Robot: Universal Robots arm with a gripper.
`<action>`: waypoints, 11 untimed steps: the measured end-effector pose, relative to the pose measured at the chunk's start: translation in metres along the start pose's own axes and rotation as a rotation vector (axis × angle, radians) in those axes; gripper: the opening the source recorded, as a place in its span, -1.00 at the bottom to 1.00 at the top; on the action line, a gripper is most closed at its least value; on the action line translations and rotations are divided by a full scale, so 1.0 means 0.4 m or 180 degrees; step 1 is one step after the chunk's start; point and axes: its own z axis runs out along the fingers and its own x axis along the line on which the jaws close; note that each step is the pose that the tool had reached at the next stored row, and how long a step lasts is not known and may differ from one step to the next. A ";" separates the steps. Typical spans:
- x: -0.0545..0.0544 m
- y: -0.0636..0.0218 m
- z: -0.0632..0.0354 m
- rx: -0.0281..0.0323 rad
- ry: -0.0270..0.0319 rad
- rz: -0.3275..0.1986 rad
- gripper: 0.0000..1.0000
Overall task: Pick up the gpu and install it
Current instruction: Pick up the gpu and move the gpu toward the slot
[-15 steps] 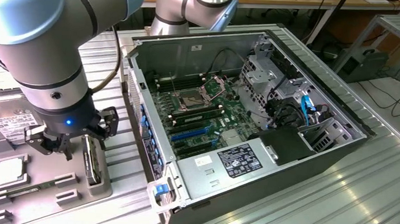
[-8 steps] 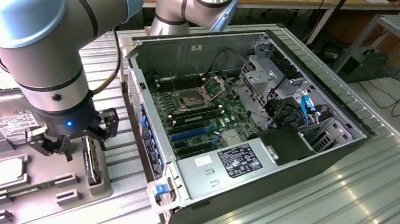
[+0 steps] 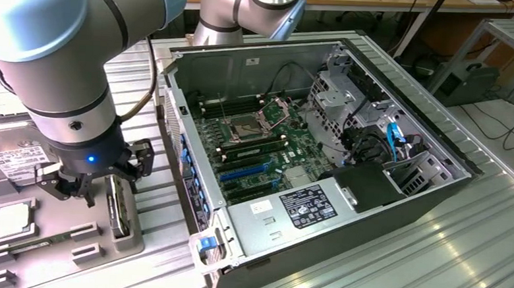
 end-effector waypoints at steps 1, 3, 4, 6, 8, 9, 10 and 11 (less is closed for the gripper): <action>0.000 0.000 0.000 0.0000 0.0000 0.0000 0.29; 0.000 0.000 0.000 0.0000 0.0000 0.0000 0.16; -0.001 0.000 0.000 0.0000 0.0000 0.0000 0.16; -0.002 0.000 0.000 0.0002 0.0000 0.0000 0.04; -0.002 0.000 0.000 0.0003 0.0000 0.0001 -0.10; -0.002 -0.001 0.000 0.0003 0.0000 0.0001 -0.10; -0.002 -0.002 0.000 0.0003 0.0000 0.0002 -0.10; -0.002 -0.004 0.000 0.0003 -0.0001 0.0002 -0.10</action>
